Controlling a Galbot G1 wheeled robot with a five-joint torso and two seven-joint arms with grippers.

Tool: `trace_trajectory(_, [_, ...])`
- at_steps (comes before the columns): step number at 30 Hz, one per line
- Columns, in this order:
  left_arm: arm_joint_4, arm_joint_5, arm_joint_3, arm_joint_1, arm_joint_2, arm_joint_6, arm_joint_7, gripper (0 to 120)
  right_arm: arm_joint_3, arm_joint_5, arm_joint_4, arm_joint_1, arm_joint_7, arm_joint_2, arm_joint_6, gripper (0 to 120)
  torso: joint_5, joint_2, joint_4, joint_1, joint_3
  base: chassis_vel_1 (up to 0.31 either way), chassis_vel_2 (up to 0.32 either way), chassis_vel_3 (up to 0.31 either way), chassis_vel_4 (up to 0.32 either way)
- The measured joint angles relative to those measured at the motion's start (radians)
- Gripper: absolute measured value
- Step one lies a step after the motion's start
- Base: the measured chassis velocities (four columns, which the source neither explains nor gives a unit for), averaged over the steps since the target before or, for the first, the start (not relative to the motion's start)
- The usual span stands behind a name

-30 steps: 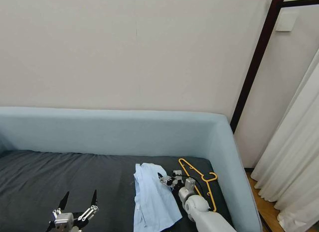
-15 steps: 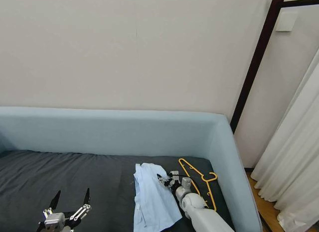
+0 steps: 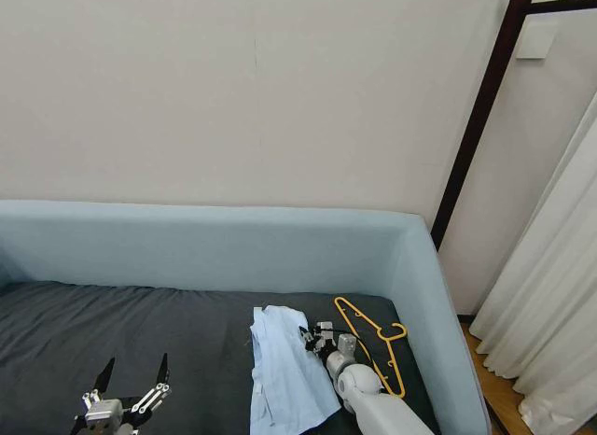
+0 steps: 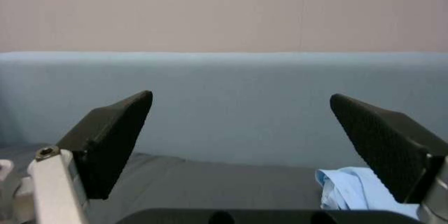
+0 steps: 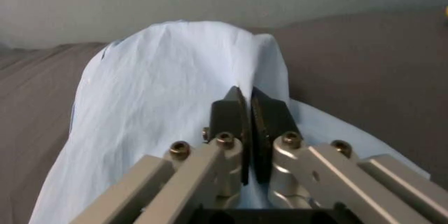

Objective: Pick up the clothes from the sofa and hang them on the clothes hanger.

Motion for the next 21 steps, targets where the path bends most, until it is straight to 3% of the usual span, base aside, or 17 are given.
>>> trace_trajectory(8, [0.044,-0.003,0.001,-0.024,0.009,-0.026,0.005,100,-0.022,0.017,0.096,-0.033,0.11,-0.024,0.068,0,0.0001,0.0,0.0,0.0,0.0,0.0,0.0,0.0,0.0])
trace_trajectory(15, [0.061,-0.022,0.014,-0.045,0.001,-0.071,0.02,100,-0.086,0.065,0.433,-0.04,0.147,-0.149,0.177,0,0.0,0.0,-0.0002,0.0,0.0,0.0,0.0,0.0,0.0])
trace_trajectory(21, [0.067,-0.024,0.023,-0.05,-0.01,-0.118,0.036,100,-0.142,0.17,0.619,-0.001,0.247,-0.207,0.15,0,0.0,0.0,-0.0001,0.0,0.0,0.0,0.0,0.0,0.0])
